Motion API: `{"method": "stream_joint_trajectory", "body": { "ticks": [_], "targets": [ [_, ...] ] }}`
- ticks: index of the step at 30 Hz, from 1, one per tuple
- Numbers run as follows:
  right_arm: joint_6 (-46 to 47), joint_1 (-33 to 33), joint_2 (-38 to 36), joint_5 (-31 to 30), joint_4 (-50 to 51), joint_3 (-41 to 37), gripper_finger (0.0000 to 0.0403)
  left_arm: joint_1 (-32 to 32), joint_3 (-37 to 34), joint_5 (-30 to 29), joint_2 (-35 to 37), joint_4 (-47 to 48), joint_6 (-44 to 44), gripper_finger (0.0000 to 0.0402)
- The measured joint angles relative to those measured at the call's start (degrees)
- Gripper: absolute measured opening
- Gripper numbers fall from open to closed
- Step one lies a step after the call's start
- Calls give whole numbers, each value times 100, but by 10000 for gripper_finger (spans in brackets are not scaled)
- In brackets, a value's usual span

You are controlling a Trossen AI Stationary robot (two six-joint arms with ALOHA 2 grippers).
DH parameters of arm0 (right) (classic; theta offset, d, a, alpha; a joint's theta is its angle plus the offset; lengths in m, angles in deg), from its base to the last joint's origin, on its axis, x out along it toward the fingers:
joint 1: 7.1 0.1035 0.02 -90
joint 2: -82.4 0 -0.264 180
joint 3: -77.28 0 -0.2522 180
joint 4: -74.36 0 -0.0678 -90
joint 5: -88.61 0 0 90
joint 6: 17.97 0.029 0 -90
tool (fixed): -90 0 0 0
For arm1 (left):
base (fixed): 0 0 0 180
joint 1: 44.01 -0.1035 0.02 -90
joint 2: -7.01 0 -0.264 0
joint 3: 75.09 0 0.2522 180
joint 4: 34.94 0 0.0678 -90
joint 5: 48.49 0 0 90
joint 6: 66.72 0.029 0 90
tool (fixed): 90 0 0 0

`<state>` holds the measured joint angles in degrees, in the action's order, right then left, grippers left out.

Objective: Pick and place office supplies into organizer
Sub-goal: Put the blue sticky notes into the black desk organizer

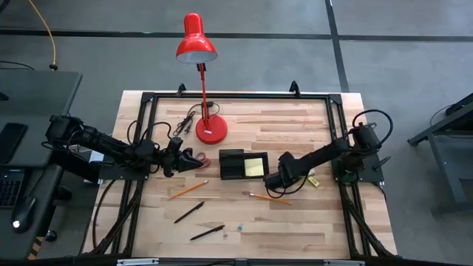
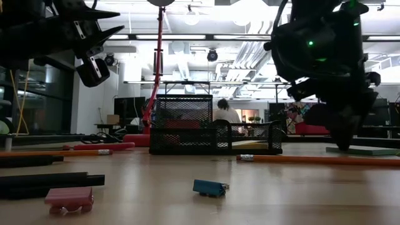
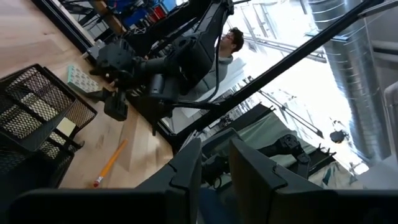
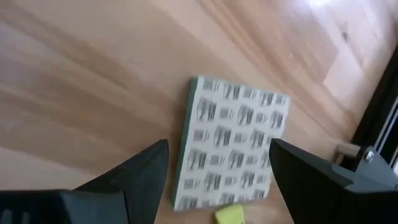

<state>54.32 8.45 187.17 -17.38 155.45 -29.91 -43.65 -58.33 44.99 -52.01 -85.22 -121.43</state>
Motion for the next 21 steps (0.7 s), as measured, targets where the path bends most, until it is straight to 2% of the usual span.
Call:
{"method": "stream_joint_trajectory", "body": {
  "ticks": [6, 13, 21],
  "targets": [
    [-30, -22, 24, -211, -100, 2, 266, 0, -2, -8, 0, 107, -36, 74],
    [163, -15, 205, -12, -462, -297, 266, 0, -2, -60, 0, 257, -113, 74],
    [225, -20, 245, -77, -90, -197, 266, 0, -2, -119, 2, 295, -119, 74]
  ]
}}
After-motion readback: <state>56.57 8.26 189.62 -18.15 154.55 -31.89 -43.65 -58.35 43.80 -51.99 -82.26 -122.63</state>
